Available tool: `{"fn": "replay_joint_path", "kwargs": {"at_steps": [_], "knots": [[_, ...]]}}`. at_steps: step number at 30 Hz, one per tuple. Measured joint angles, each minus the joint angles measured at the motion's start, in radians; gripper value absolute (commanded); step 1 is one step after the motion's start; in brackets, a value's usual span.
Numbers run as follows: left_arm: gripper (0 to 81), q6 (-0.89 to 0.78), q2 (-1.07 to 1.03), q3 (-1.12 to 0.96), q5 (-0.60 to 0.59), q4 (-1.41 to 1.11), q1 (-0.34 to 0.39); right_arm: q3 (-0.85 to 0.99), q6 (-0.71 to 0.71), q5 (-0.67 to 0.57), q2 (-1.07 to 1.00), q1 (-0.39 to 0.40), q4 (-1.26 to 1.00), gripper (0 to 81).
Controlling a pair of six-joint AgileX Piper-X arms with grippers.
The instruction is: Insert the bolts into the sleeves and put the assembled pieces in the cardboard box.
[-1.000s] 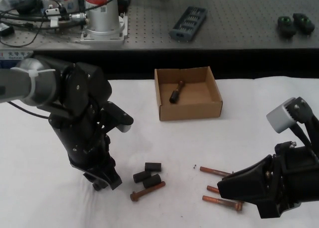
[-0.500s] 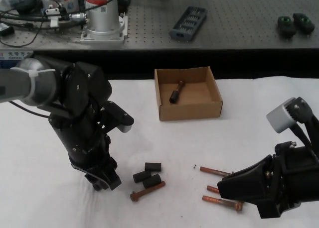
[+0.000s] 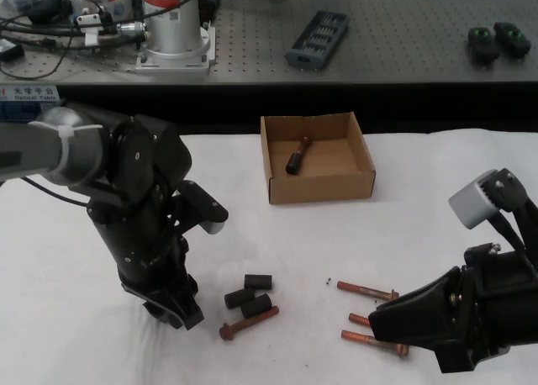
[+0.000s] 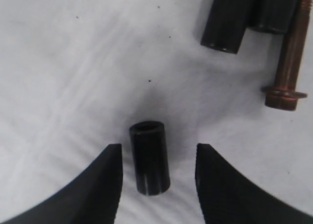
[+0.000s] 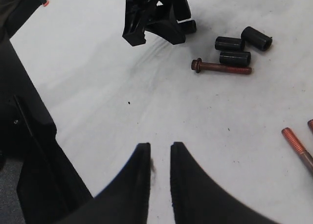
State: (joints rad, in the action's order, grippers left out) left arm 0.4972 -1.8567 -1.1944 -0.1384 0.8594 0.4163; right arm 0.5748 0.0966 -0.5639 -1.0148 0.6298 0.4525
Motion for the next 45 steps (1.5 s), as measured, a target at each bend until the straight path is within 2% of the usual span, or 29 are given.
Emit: {"fn": "replay_joint_path", "kwargs": {"at_steps": [19, 30, 33, 40, 43, 45], "knots": [[31.8, 0.046, 0.000, 0.000, 0.002, 0.000, 0.000, 0.000, 0.022, -0.045, 0.000, 0.000, 0.033, 12.4], [31.6, 0.049, -0.050, -0.011, 0.028, 0.006, 0.000, 0.000, 0.022, -0.047, 0.077, 0.000, 0.059, 12.4], [28.6, 0.039, -0.050, -0.010, 0.041, 0.007, 0.002, 0.000, 0.022, -0.047, 0.091, 0.000, 0.059, 12.4], [12.5, 0.025, -0.050, -0.011, 0.057, -0.002, 0.003, -0.009, 0.022, -0.006, 0.091, 0.000, 0.060, 12.4], [11.0, 0.009, -0.050, -0.011, 0.056, -0.002, 0.005, -0.024, 0.022, 0.031, 0.091, 0.000, 0.060, 12.4], [11.0, -0.032, -0.050, -0.011, 0.006, -0.009, 0.003, -0.037, 0.022, 0.059, 0.091, 0.000, 0.060, 12.4]]}}
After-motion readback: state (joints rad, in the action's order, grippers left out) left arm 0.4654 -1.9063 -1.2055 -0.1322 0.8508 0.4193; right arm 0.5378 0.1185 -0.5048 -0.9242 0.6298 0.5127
